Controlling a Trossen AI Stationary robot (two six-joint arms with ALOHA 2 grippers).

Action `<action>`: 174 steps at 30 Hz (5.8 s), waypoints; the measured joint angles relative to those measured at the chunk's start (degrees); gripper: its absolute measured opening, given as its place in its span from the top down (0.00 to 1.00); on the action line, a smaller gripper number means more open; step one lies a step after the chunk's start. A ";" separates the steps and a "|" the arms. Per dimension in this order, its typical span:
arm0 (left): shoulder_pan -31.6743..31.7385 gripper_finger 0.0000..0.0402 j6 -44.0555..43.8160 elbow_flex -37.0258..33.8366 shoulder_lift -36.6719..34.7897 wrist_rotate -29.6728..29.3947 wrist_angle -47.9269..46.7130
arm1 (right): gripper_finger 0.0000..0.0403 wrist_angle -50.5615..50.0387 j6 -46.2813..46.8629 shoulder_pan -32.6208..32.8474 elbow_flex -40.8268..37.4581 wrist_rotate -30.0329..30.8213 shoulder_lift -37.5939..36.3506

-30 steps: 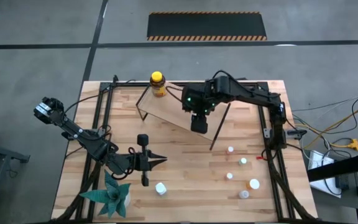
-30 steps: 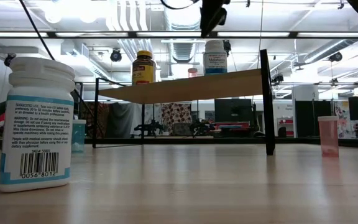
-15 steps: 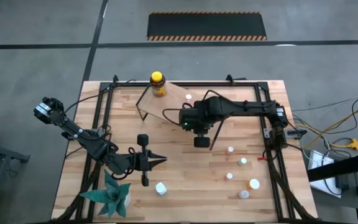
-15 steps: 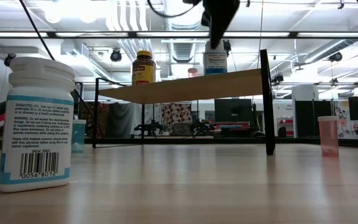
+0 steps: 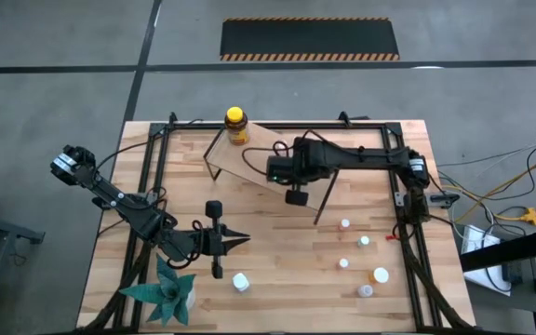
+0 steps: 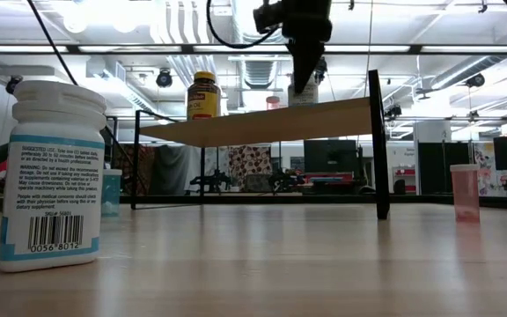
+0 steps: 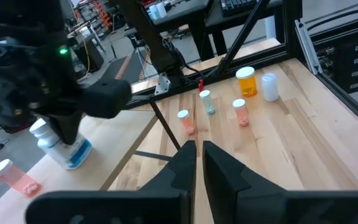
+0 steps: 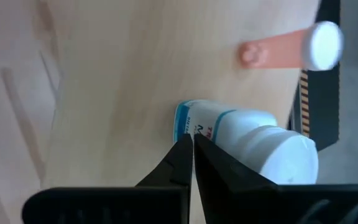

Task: Pick and place medicine bottles onto shelf by color
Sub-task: Put the right white pill bottle on the shelf, then put the left blue pill bottle on the shelf

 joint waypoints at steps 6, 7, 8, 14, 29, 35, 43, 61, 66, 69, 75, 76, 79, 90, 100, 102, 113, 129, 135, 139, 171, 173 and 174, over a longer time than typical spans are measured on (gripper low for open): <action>0.00 0.97 0.00 0.00 0.00 0.00 0.00 | 0.98 1.69 -1.21 -2.01 0.18 -0.02 -0.02; 0.00 0.97 0.00 0.00 0.00 0.00 0.00 | 0.98 1.67 -1.46 -2.38 0.18 0.00 -0.02; -0.01 0.97 -0.01 0.00 0.00 0.00 0.00 | 0.98 1.68 -1.44 -2.77 0.20 -0.02 -0.02; 0.00 0.97 0.00 0.00 0.00 0.00 0.00 | 0.98 1.58 -2.25 -4.43 0.10 0.00 -0.07; 0.00 0.97 -0.02 -0.02 0.00 0.00 -0.02 | 0.98 1.61 -4.08 -5.26 0.03 -0.08 -0.19; 0.00 0.97 -0.39 -0.02 0.00 0.02 0.00 | 0.98 1.40 -2.48 -0.53 -0.65 -5.53 -3.74; -0.01 0.97 -1.64 -0.02 0.00 0.02 0.90 | 0.98 21.48 -2.79 13.16 -17.28 -6.64 -16.58; 0.02 0.97 -19.20 -0.53 2.02 0.02 0.81 | 0.98 104.80 -15.74 34.11 -78.31 -8.02 -32.84; 0.56 0.97 -35.33 -0.37 3.26 -2.72 -3.51 | 0.98 105.79 -13.97 34.08 -80.56 -8.03 -34.37; 2.75 0.97 -51.77 0.49 3.17 -4.55 -15.04 | 0.98 103.73 -13.95 34.07 -80.50 -8.02 -35.71; 10.55 0.97 -86.06 1.20 3.17 1.83 -48.50 | 0.98 98.71 -13.63 34.07 -79.66 -8.00 -39.10; 11.87 0.97 -88.80 0.89 3.17 2.87 -51.27 | 0.98 98.22 -13.64 34.07 -79.66 -8.00 -39.57; 15.08 0.97 -91.54 -0.15 3.15 4.65 -54.64 | 0.98 95.78 -13.42 34.07 -79.70 -8.00 -41.24; 20.44 0.88 -92.98 -3.76 3.10 7.26 -54.30 | 0.98 87.88 -8.39 34.09 -79.70 -8.03 -44.46; 20.44 0.55 -93.55 -7.19 4.71 7.23 -47.04 | 0.98 85.63 -6.00 34.33 -79.73 -8.04 -44.40; 20.44 0.52 -93.55 -7.30 4.81 7.28 -46.88 | 0.98 85.45 -5.97 34.31 -79.73 -8.04 -44.48; 20.44 0.50 -93.44 -7.34 4.81 7.27 -47.08 | 0.98 85.46 -5.88 34.31 -79.73 -8.04 -44.46; 20.44 0.50 -93.42 -8.42 4.91 8.94 -47.21 | 0.98 85.52 -5.77 34.32 -79.73 -8.04 -44.44; 20.44 0.50 -93.50 -8.37 7.39 9.42 -46.91 | 0.98 85.53 -5.73 34.31 -79.73 -8.04 -44.41; 20.44 0.50 -93.48 -8.37 8.79 9.88 -45.58 | 0.98 85.54 -5.22 34.31 -79.73 -8.04 -44.41; 20.16 0.79 -93.46 -7.69 9.57 11.10 -44.68 | 0.98 85.51 -5.31 34.31 -79.73 -8.04 -44.26; 19.78 0.79 -93.14 -6.35 9.57 12.45 -44.62 | 0.98 85.51 -5.31 34.31 -79.73 -8.04 -44.26; 19.48 0.79 -92.65 -5.41 9.57 13.34 -44.65 | 0.98 85.51 -5.31 34.31 -79.73 -8.04 -44.26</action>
